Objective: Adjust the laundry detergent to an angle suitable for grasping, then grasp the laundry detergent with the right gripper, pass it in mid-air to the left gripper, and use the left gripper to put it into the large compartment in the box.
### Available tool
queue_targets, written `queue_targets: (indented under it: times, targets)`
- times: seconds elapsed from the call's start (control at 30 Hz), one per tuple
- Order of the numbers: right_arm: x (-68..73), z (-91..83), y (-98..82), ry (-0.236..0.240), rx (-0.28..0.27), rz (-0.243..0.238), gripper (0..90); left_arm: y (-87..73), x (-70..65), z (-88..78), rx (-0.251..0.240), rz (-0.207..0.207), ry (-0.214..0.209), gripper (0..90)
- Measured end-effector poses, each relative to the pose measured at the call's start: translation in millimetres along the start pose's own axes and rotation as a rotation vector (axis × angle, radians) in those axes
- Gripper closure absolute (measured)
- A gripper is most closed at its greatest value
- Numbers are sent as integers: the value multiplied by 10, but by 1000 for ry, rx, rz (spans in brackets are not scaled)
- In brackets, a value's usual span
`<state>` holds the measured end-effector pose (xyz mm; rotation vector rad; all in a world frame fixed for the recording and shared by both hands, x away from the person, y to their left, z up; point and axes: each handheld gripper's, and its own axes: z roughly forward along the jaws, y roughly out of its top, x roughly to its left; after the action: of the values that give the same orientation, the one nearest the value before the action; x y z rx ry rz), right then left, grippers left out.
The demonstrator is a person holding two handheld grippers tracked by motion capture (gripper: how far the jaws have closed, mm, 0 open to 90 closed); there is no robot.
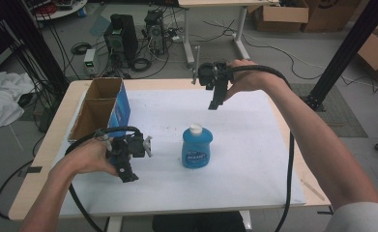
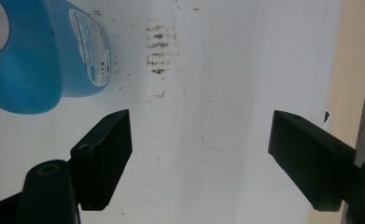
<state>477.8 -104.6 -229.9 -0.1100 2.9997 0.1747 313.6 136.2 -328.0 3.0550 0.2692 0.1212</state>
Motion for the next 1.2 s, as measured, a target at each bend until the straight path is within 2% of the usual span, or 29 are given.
queue_targets:
  times: [0.2,0.3,0.4,0.5,0.63,0.67,0.7,0.77,1.1,1.13,1.2]
  targets:
    - [33,4,-99,17,-9,5,212,4,-14,11,-13,8,-8,163]
    - [66,-17,-166,26,-39,16,213,8,-5,25,-11,1,-14,163]
    - [118,-35,-211,-2,-47,17,209,4,-14,42,-14,-9,-15,163]
    - [239,-6,-271,7,-78,16,204,-9,-11,40,-23,-2,-12,163]
    - [342,43,-303,19,-103,15,202,-9,1,44,-33,-19,-12,162]
    - [421,93,-325,29,-112,8,202,-7,3,42,-28,-13,-10,162]
    - [421,93,-325,29,-112,8,201,-3,0,39,-28,-12,-10,162]
    - [534,166,-359,37,-116,1,198,4,-6,40,-35,-10,-8,161]
    - [766,266,-486,62,-162,12,194,-8,-16,5,-48,-12,-9,161]
    - [791,283,-495,69,-169,12,194,-12,-24,9,-60,-26,-10,161]
    - [817,313,-501,76,-168,16,186,-15,-17,1,-50,-15,-7,161]
